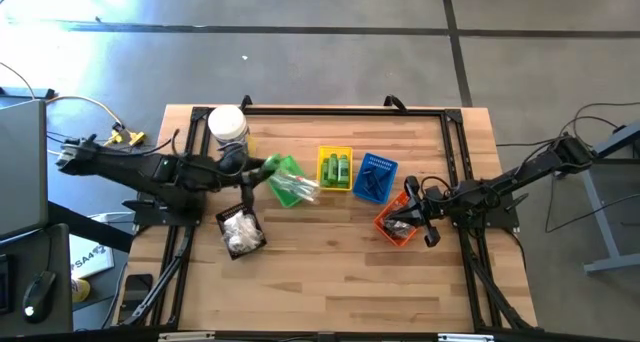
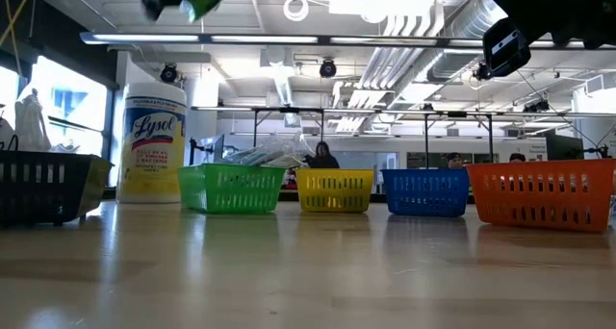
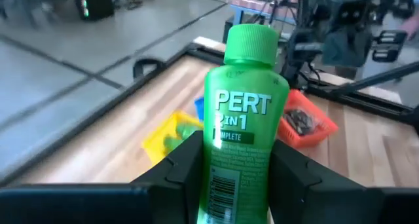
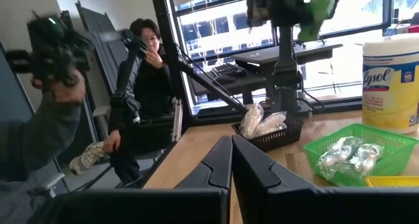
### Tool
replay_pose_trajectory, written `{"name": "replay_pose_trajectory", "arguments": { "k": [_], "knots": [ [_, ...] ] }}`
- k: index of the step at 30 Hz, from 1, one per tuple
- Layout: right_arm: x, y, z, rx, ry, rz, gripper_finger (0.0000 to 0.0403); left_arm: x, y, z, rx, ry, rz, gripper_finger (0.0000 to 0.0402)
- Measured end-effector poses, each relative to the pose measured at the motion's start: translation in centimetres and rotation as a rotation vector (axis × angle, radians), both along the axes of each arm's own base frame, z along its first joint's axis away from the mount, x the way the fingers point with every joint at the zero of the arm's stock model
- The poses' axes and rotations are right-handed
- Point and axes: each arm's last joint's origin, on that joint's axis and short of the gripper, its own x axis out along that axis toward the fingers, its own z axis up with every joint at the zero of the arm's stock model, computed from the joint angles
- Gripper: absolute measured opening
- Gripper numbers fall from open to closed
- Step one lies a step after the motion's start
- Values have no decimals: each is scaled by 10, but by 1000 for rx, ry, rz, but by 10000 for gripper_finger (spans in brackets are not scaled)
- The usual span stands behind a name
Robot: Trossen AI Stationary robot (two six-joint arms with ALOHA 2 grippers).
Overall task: Pick & Place Travel size toiletries
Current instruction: Put the shampoo bottle into the yellow bin
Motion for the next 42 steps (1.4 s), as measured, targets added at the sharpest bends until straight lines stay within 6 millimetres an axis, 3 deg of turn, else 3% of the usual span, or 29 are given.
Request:
{"name": "replay_pose_trajectory", "arguments": {
  "k": [4,7,13,21,28,35,39,42],
  "knots": [
    [0,0,0,-3,-1,-8,3,-22,4,-45,-75,-45,-35,119],
    [0,0,0,-11,-3,-8,3,-29,5,-64,-81,-66,-88,119],
    [0,0,1,-17,-11,-11,3,-35,3,-80,9,-176,-195,119],
    [2,0,-3,-20,16,-10,3,-25,9,-88,-127,-184,-81,119],
    [4,0,-6,-16,39,-60,3,7,7,-73,-127,-136,-17,119],
    [4,0,-6,-12,37,-61,3,58,1,-45,-102,-58,-6,119],
    [4,0,-6,-11,36,-61,3,93,13,-31,-178,26,78,119],
    [4,0,-6,-11,36,-61,3,117,31,-33,-238,142,155,119]
  ]
}}
